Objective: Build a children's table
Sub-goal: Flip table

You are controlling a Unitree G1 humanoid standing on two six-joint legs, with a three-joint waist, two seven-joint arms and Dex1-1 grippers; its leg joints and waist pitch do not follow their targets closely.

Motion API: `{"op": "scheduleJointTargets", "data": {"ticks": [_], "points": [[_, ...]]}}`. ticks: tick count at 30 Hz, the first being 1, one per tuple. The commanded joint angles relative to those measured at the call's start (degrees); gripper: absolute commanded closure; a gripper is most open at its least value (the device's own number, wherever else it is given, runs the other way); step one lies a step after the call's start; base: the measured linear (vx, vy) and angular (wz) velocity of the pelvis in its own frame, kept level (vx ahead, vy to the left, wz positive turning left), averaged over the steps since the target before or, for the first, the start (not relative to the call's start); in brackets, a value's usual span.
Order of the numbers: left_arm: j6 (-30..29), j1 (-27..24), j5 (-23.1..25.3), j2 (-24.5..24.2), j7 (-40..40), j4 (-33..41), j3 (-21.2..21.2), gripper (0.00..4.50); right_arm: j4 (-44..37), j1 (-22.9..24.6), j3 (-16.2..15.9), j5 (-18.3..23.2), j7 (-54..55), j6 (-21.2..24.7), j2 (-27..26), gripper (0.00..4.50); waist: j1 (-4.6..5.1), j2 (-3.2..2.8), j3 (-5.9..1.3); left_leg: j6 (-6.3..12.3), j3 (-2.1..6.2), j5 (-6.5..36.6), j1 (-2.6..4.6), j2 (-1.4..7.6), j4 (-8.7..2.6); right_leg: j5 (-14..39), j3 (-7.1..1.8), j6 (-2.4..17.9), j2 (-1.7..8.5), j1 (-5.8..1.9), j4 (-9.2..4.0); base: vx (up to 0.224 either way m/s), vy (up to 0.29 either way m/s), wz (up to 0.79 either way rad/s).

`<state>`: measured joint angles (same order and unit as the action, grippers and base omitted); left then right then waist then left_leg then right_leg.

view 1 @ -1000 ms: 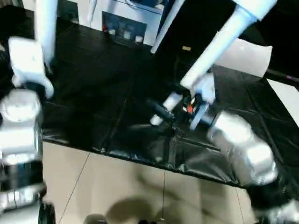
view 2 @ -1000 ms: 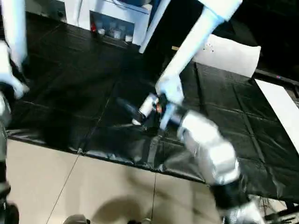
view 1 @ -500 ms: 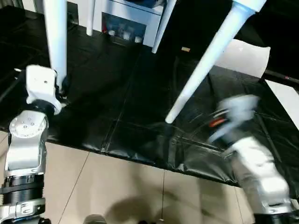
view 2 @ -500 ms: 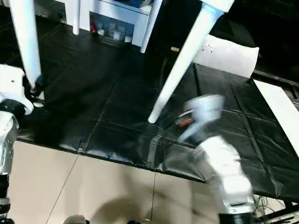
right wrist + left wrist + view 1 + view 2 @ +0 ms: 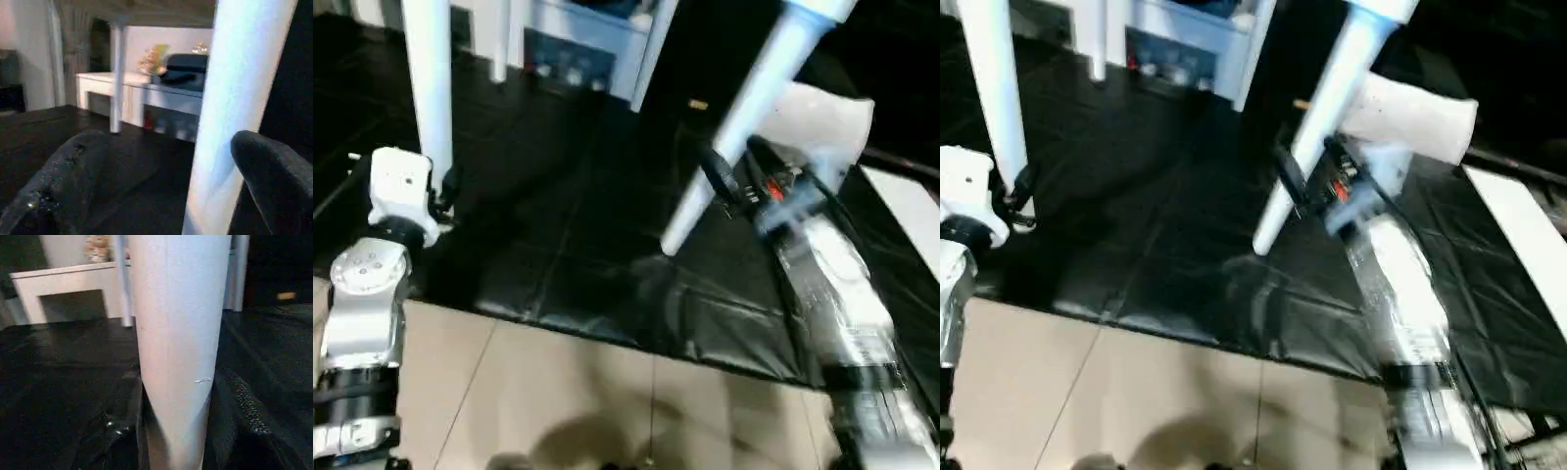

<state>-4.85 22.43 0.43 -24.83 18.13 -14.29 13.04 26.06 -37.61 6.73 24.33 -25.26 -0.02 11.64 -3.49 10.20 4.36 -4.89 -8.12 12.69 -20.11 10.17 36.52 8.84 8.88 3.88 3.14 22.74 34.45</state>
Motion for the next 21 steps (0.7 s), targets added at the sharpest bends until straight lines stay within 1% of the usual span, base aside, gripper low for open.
{"op": "scheduleJointTargets", "data": {"ticks": [1, 2, 3, 4, 5, 6, 7, 8, 9, 10, 11, 12, 13, 14, 15, 16, 17, 18, 19, 20, 21], "points": [[2.66, 1.35, 1.45, -1.41, 1.48, 1.04, -1.92, 3.0, 1.56, -1.18, 2.85, 1.8, -0.82, -1.84, 0.16, 0.0, 0.13, -3.78, -4.81, -2.27, 1.33, 7.86, 0.32, 4.43, -5.2, 11.57, -5.25, 5.17, 7.12, -3.46, -3.36, 0.0, 0.0, 0.0], [2.66, 1.35, 1.45, -1.41, 1.48, 1.04, -1.92, 3.0, 1.56, -1.18, 2.85, 1.8, -0.82, -1.84, 0.16, 0.0, 0.1, -3.82, -4.86, -1.98, 1.36, 6.48, 0.27, 4.64, -5.26, 9.1, -5.28, 5.85, 7.09, -3.53, -2.94, 0.0, 0.0, 0.0], [2.82, 1.33, 1.41, -1.55, 1.65, 0.69, -1.92, 3.0, 2.41, -1.51, 3.35, 2.17, -1.28, -2.74, 0.06, 0.0, 0.06, -4.09, -4.87, -1.89, 1.38, 5.97, 0.25, 4.62, -5.22, 8.03, -5.27, 6.15, 7.04, -3.55, -2.79, 0.0, 0.0, 0.0], [2.82, 1.26, 1.64, -1.64, 1.54, 0.28, -2.03, 3.0, 3.8, -1.75, 3.91, 2.06, -1.27, -4.25, -0.03, 0.0, 0.08, -3.95, -4.82, -1.69, 1.23, 6.05, 0.35, 4.59, -5.18, 7.57, -5.33, 6.53, 7.07, -3.46, -2.82, 0.0, 0.0, 0.0], [2.82, 1.23, 1.76, -1.65, 1.48, 0.12, -2.11, 3.0, 4.22, -1.77, 4.18, 2.08, -1.28, -4.89, -0.15, 0.0, 0.03, -4.05, -4.81, -1.74, 1.19, 6.31, 0.38, 4.52, -5.16, 7.87, -5.31, 6.73, 7.1, -3.46, -2.72, 0.0, 0.0, 0.0], [2.8, 1.28, 1.81, -1.74, 1.38, -0.15, -2.27, 3.0, 5.33, -2.05, 4.61, 2.19, -2.02, -6.05, -0.36, 0.0, -0.05, -4.02, -4.7, -1.72, 1.04, 7.51, 0.45, 4.38, -5.14, 10.11, -5.35, 6.65, 7.13, -3.46, -3.0, 0.0, 0.0, 0.0], [2.79, 1.31, 1.81, -1.79, 1.32, -0.27, -2.34, 3.0, 5.79, -2.16, 4.78, 2.24, -2.39, -6.53, -0.45, 0.0, -0.04, -4.01, -4.65, -1.72, 1.02, 7.93, 0.4, 4.36, -5.13, 10.99, -5.39, 6.51, 7.17, -3.46, -3.15, 0.0, 0.0, 0.0], [2.93, 1.36, 1.7, -1.88, 1.27, -0.69, -2.39, 3.0, 6.34, -2.12, 5.25, 2.41, -2.81, -7.38, -0.58, 0.0, -0.09, -4.37, -4.56, -1.8, 1.1, 8.88, 0.47, 4.38, -5.23, 12.59, -5.3, 6.18, 7.08, -3.43, -3.31, 0.0, 0.0, 0.0], [3.17, 1.37, 1.54, -2.05, 1.25, -1.08, -2.52, 3.0, 7.27, -2.31, 5.76, 2.47, -3.12, -8.17, -0.69, 0.0, 0.01, -4.23, -4.54, -1.88, 1.14, 9.58, 0.53, 4.5, -5.27, 13.26, -5.28, 6.08, 7.07, -3.34, -3.4, 0.0, 0.0, 0.0], [3.32, 1.36, 1.58, -2.2, 1.24, -1.35, -2.59, 3.0, 8.3, -2.62, 6.17, 2.3, -2.79, -8.84, -0.52, 0.0, 0.01, -4.18, -4.49, -2.02, 1.2, 10.49, 0.63, 4.52, -5.33, 14.42, -5.2, 5.89, 7.02, -3.32, -3.5, 0.0, 0.0, 0.0], [3.32, 1.36, 1.58, -2.2, 1.24, -1.35, -2.59, 3.0, 8.3, -2.62, 6.17, 2.3, -2.79, -8.84, -0.52, 0.0, 0.0, -4.18, -4.55, -2.04, 1.21, 10.48, 0.61, 4.49, -5.3, 14.55, -5.2, 5.87, 7.04, -3.33, -3.52, 0.0, 0.0, 0.0], [3.51, 1.41, 1.53, -2.42, 1.24, -1.87, -2.59, 3.0, 12.13, -4.41, 7.26, 2.54, -3.37, -9.68, 0.25, 0.0, -0.02, -4.61, -4.44, -2.17, 1.25, 11.13, 0.71, 4.48, -5.35, 15.16, -5.17, 5.83, 6.97, -3.21, -3.59, 0.0, 0.0, 0.0], [3.51, 1.41, 1.53, -2.42, 1.24, -1.87, -2.59, 3.0, 12.13, -4.41, 7.26, 2.54, -3.37, -9.68, 0.25, 0.0, 0.22, -4.39, -4.45, -2.14, 1.29, 12.21, 0.7, 4.48, -5.31, 16.28, -5.09, 6.01, 6.94, -3.2, -3.61, 0.0, 0.0, 0.0], [3.65, 1.44, 1.42, -2.51, 1.28, -2.12, -2.59, 3.0, 14.72, -5.84, 7.75, 3.02, -4.83, -9.47, 0.68, 0.0, 0.1, -4.37, -4.43, -1.95, 1.14, 12.54, 0.7, 4.34, -5.16, 17.05, -5.1, 6.03, 7.03, -3.21, -3.8, 0.0, 0.0, 0.0], [3.74, 1.46, 1.26, -2.67, 1.43, -2.35, -2.68, 3.0, 17.94, -7.82, 8.07, 3.96, -7.89, -7.88, 1.07, 0.0, 0.17, -4.41, -4.45, -1.55, 1.19, 12.27, 0.59, 4.27, -5.1, 17.37, -5.05, 6.36, 6.92, -3.37, -3.78, 0.0, 0.0, 0.0], [3.74, 1.46, 1.26, -2.67, 1.43, -2.35, -2.68, 3.0, 17.94, -7.82, 8.07, 3.96, -7.89, -7.88, 1.07, 0.0, 0.06, -4.46, -4.38, -1.39, 1.17, 11.98, 0.57, 4.32, -5.1, 17.28, -5.09, 6.38, 6.97, -3.36, -3.88, 0.0, 0.0, 0.0], [3.82, 1.51, 1.22, -2.82, 1.57, -2.57, -2.81, 3.0, 20.97, -9.62, 7.91, 4.01, -10.33, -7.19, 1.45, 0.0, 0.01, -4.42, -4.33, -1.27, 1.1, 11.57, 0.51, 4.3, -5.07, 17.12, -5.12, 6.35, 6.97, -3.33, -3.91, 0.0, 0.0, 0.0], [4.08, 1.55, 1.11, -3.0, 1.93, -2.86, -3.04, 3.0, 25.45, -12.38, 7.46, 3.77, -14.23, -5.4, 1.72, 0.0, 0.15, -4.69, -4.45, -0.76, 1.24, 11.08, 0.3, 4.4, -5.01, 16.42, -5.02, 7.33, 6.88, -3.48, -3.55, 0.0, 0.0, 0.0], [4.22, 1.57, 1.08, -3.1, 2.16, -3.01, -3.18, 3.0, 27.57, -13.69, 7.26, 3.54, -15.84, -4.69, 1.79, 0.0, 0.1, -5.0, -4.39, -0.6, 1.23, 11.76, 0.38, 4.41, -5.0, 16.79, -4.98, 7.74, 6.9, -3.46, -3.62, 0.0, 0.0, 0.0], [4.3, 1.57, 1.09, -3.17, 2.29, -3.11, -3.29, 3.0, 29.76, -15.04, 6.93, 2.83, -16.57, -4.68, 1.79, 0.0, 0.06, -5.01, -4.35, -0.53, 1.17, 11.98, 0.32, 4.39, -4.91, 16.95, -5.02, 8.11, 7.05, -3.41, -3.77, 0.0, 0.0, 0.0], [4.35, 1.51, 0.9, -3.2, 2.48, -3.23, -3.41, 3.0, 32.65, -16.8, 6.48, 1.99, -17.02, -4.53, 1.7, 0.0, -0.06, -5.06, -4.41, -0.85, 1.23, 11.32, 0.37, 4.61, -4.94, 16.42, -5.03, 8.42, 7.19, -3.4, -3.57, 0.0, 0.0, 0.0]]}}
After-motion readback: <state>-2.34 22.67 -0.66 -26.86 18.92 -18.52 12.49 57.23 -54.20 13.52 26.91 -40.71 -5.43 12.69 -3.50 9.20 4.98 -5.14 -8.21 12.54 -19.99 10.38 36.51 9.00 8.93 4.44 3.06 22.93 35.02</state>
